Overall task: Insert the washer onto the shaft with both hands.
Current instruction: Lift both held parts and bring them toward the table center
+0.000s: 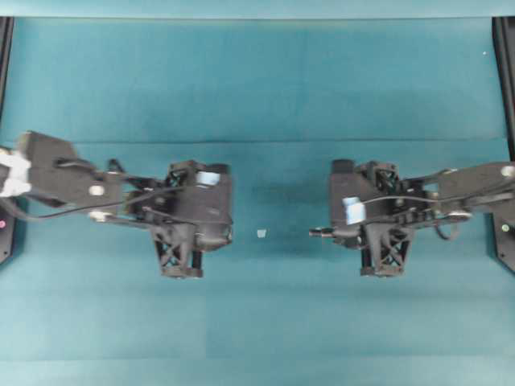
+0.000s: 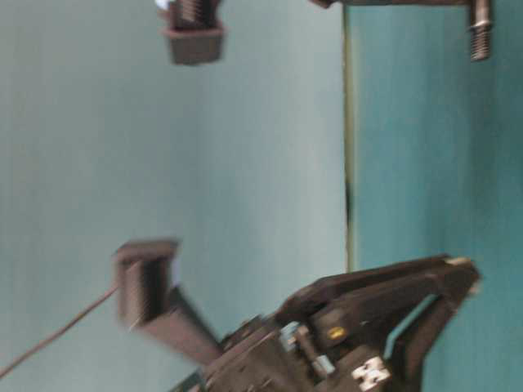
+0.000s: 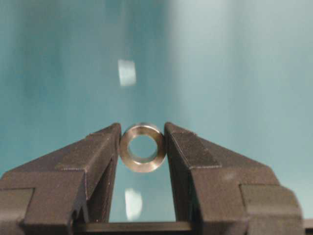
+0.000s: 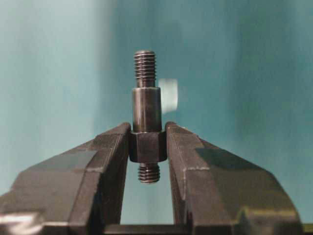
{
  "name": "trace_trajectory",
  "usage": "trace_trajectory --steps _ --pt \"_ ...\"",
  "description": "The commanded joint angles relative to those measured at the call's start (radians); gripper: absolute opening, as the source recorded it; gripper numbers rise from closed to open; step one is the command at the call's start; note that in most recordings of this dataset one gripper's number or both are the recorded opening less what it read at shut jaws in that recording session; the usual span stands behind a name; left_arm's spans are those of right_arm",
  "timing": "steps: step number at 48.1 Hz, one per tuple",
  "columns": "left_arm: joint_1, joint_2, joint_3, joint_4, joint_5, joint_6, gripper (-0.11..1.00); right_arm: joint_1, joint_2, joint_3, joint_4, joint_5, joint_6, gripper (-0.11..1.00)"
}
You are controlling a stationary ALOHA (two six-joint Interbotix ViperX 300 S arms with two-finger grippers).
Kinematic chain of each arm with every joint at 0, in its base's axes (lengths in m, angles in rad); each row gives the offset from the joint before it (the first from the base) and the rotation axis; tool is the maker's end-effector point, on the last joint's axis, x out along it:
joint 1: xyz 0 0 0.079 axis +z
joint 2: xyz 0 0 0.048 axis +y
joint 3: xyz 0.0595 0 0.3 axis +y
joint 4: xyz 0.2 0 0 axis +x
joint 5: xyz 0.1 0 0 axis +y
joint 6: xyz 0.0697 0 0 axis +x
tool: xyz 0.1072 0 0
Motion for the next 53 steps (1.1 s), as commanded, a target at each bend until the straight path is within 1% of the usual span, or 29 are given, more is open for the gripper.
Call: trace_trajectory --steps 1,4,11,21,25,30,38,53 --pt "0.002 -0.046 0.040 0.002 -0.118 -0.011 0.37 0.002 -0.035 0.020 0.003 -0.072 0.008 0.00" --pt "0.002 -0.064 0.069 0.002 -0.179 -0.012 0.37 0.002 -0.051 0.041 0.002 -0.112 0.008 0.00" --pt "0.002 -0.089 0.117 0.002 -0.272 -0.012 0.37 0.002 -0.075 0.081 0.002 -0.183 0.006 0.00" --pt "0.002 -0.087 0.127 0.002 -0.367 -0.014 0.37 0.014 -0.086 0.112 0.003 -0.282 0.011 0.00" --pt "0.002 -0.084 0.127 0.000 -0.408 -0.015 0.37 0.018 -0.084 0.124 0.015 -0.330 0.011 0.00" --pt "0.002 -0.077 0.127 0.000 -0.451 -0.021 0.37 0.025 -0.084 0.137 0.043 -0.383 0.011 0.00" --pt "0.002 -0.064 0.129 0.000 -0.514 -0.041 0.37 0.032 -0.083 0.150 0.049 -0.419 0.011 0.00" --pt "0.000 -0.051 0.127 0.002 -0.557 -0.064 0.37 0.032 -0.081 0.152 0.049 -0.459 0.011 0.00"
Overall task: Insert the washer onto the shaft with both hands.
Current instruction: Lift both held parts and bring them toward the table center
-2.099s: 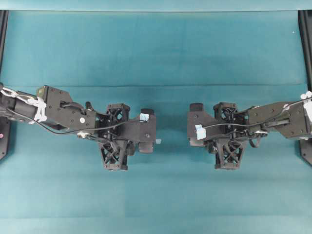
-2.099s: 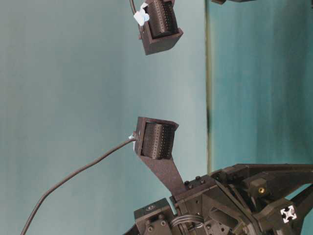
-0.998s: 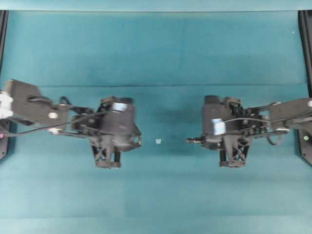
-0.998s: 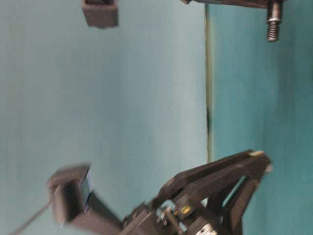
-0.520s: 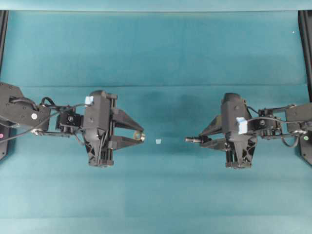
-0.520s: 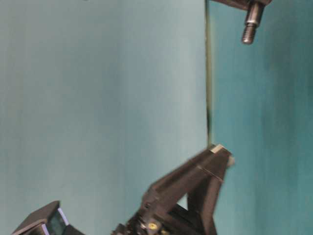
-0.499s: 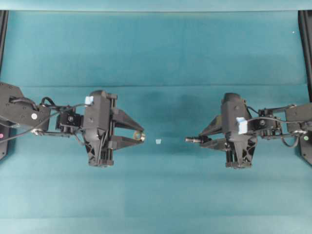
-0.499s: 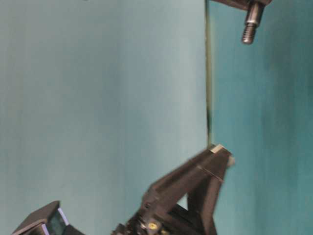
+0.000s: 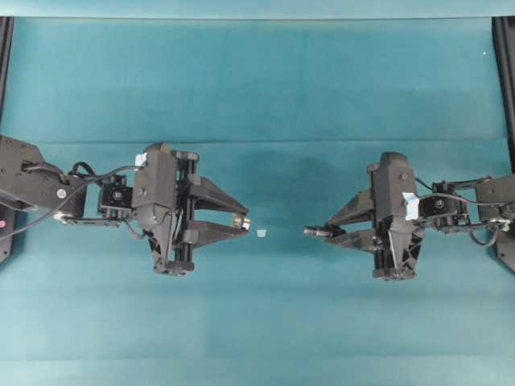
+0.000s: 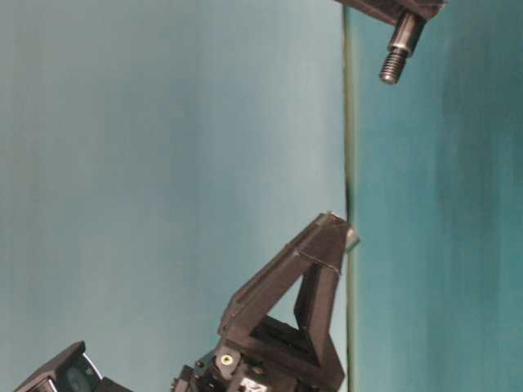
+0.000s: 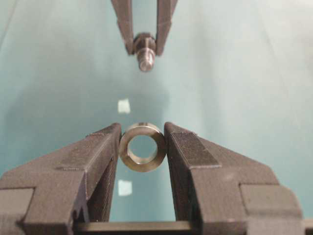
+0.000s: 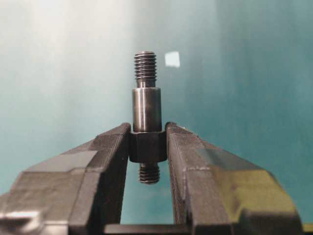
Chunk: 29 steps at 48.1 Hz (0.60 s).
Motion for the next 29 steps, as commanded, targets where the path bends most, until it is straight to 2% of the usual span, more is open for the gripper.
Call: trace_trajectory --steps 1,5,15,29 --pt "0.000 -0.005 -0.009 0.002 -0.025 -0.003 0.37 0.003 -0.008 -0.006 0.003 -0.026 0.009 0.00" --pt "0.000 0.000 -0.012 0.002 -0.034 -0.005 0.37 0.003 -0.006 -0.006 0.003 -0.043 0.012 0.00" --pt "0.000 0.011 -0.028 0.002 -0.055 -0.006 0.37 0.005 0.011 0.000 0.003 -0.120 0.071 0.00" --pt "0.000 0.046 -0.075 0.002 -0.069 -0.006 0.37 0.009 0.041 -0.008 0.003 -0.156 0.075 0.00"
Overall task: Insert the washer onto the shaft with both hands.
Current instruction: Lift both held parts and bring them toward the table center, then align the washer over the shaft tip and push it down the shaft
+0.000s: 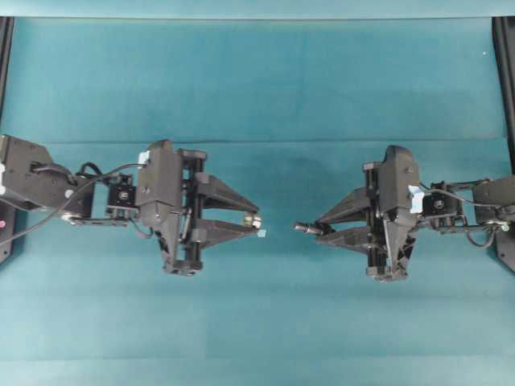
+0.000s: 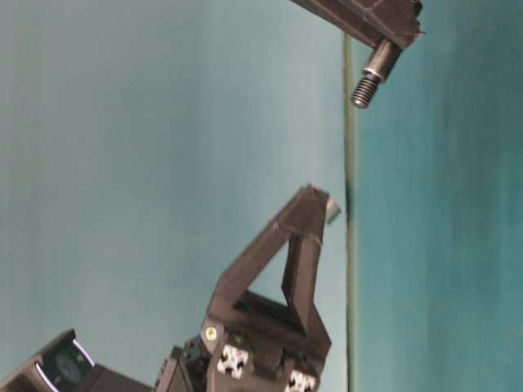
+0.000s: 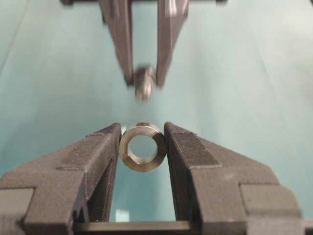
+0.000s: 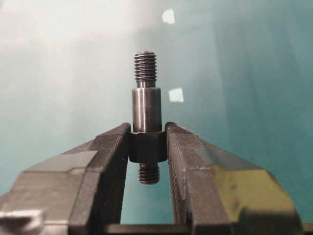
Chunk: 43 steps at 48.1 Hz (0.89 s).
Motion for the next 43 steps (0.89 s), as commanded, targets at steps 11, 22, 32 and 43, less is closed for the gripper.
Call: trace_trajectory --steps 11,22,32,43 --pt "-0.006 0.046 -0.063 0.002 -0.011 -0.002 0.37 0.003 0.014 -0.021 0.000 -0.028 0.009 0.00" --pt "-0.014 0.080 -0.089 0.002 -0.012 -0.002 0.37 0.008 0.029 -0.018 0.002 -0.035 0.009 0.00" --pt "-0.014 0.094 -0.095 0.002 -0.011 -0.002 0.37 0.012 0.051 -0.020 0.002 -0.074 0.012 0.00" --pt "-0.018 0.104 -0.095 0.002 -0.009 -0.026 0.37 0.023 0.077 -0.029 0.002 -0.098 0.015 0.00"
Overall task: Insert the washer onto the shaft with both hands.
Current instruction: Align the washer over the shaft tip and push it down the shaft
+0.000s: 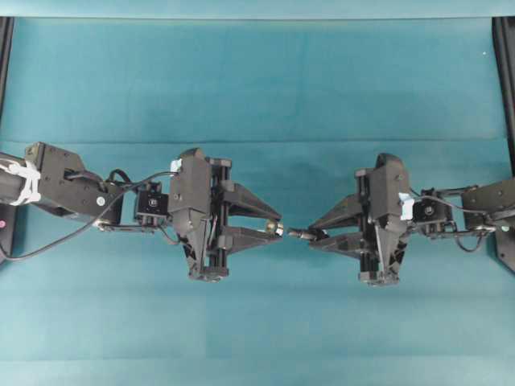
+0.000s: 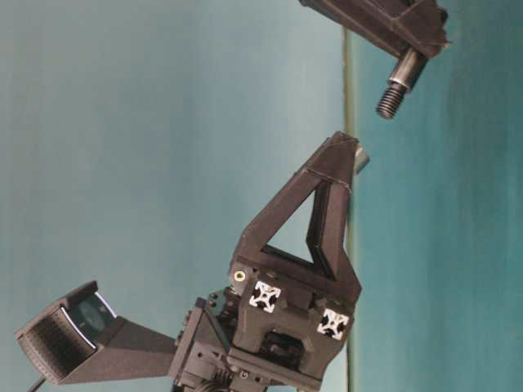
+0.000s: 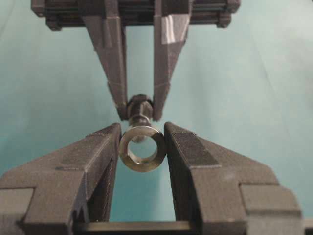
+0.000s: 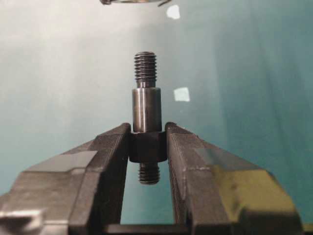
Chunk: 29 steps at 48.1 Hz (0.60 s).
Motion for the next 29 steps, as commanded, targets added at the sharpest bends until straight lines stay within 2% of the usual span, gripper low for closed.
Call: trace_trajectory --steps 1,15,29 --pt "-0.006 -0.002 -0.014 0.002 -0.006 -0.005 0.37 0.008 -0.002 -0.018 0.000 -0.020 0.009 0.00" --pt "-0.014 0.018 -0.025 0.002 -0.005 -0.006 0.37 0.009 0.014 -0.020 0.000 -0.060 0.038 0.00" --pt "-0.014 0.031 -0.028 0.000 -0.005 -0.008 0.37 0.014 0.020 -0.021 0.000 -0.063 0.040 0.00"
